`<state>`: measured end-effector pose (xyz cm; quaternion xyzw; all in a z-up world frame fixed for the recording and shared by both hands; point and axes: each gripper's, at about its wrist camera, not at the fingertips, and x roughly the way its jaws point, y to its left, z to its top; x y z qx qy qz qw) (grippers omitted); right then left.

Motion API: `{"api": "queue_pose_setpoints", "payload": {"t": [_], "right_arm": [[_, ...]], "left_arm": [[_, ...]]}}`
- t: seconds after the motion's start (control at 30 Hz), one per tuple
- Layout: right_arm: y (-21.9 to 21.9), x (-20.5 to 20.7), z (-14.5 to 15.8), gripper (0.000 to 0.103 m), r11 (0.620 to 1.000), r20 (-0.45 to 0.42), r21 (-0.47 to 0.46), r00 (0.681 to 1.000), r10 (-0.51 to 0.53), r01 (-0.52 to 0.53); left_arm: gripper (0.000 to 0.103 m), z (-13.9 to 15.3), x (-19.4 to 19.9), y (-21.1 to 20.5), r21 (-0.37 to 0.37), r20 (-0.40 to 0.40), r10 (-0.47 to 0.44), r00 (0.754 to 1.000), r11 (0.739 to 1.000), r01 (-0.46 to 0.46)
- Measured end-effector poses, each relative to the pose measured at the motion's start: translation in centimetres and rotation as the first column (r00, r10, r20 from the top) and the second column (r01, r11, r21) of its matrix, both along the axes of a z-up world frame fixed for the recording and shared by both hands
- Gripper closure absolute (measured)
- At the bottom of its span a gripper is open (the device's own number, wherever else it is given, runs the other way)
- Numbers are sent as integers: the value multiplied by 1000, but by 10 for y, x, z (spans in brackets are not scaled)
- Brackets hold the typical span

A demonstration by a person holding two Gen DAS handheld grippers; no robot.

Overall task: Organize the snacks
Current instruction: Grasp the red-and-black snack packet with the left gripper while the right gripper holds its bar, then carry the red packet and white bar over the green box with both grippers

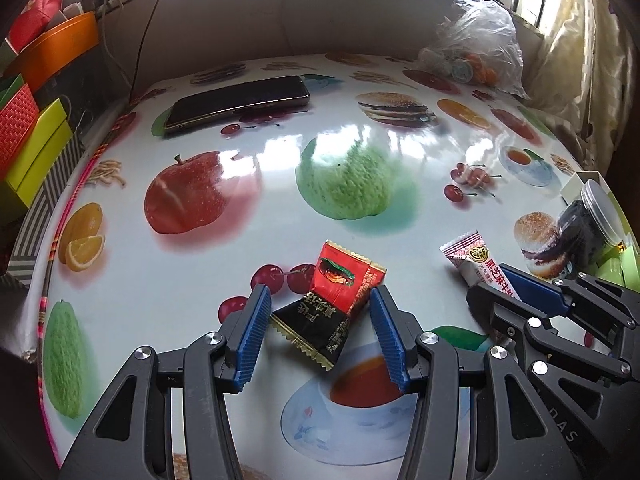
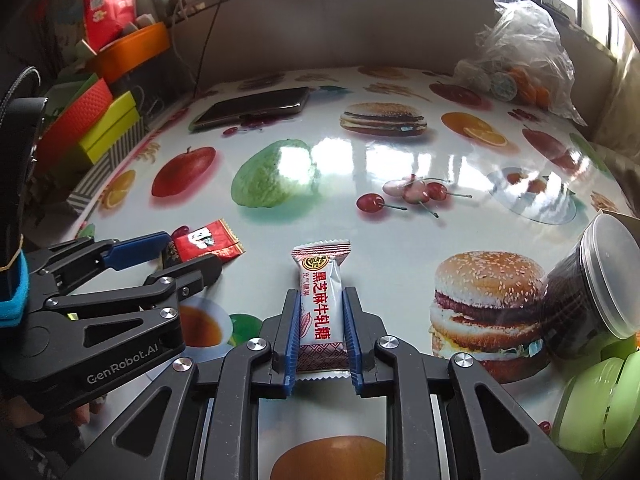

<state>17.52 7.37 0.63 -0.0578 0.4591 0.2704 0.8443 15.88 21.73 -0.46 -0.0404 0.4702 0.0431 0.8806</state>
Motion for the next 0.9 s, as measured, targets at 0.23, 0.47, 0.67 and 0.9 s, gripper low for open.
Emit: {"api": "queue_pose_setpoints", "payload": {"t": [0.23, 0.47, 0.67, 0.9], "right_arm": [[-1, 0, 0, 83, 1000, -3, 2, 1000, -3, 3], [-2, -1, 1, 84, 1000, -1, -3, 1000, -7, 7], [-6, -3, 1, 84, 1000, -1, 3, 1000, -12, 12], [-7, -10, 3, 85, 1000, -2, 6, 1000, -6, 6]], "left_arm": [[63, 2, -3, 0, -9, 4, 12, 1000, 1000, -12], [67, 3, -8, 1, -28, 14, 31, 999, 999, -30], [67, 7, -14, -2, -39, 29, 35, 999, 999, -33], [67, 14, -26, -7, -64, 45, 48, 998, 997, -46]]}}
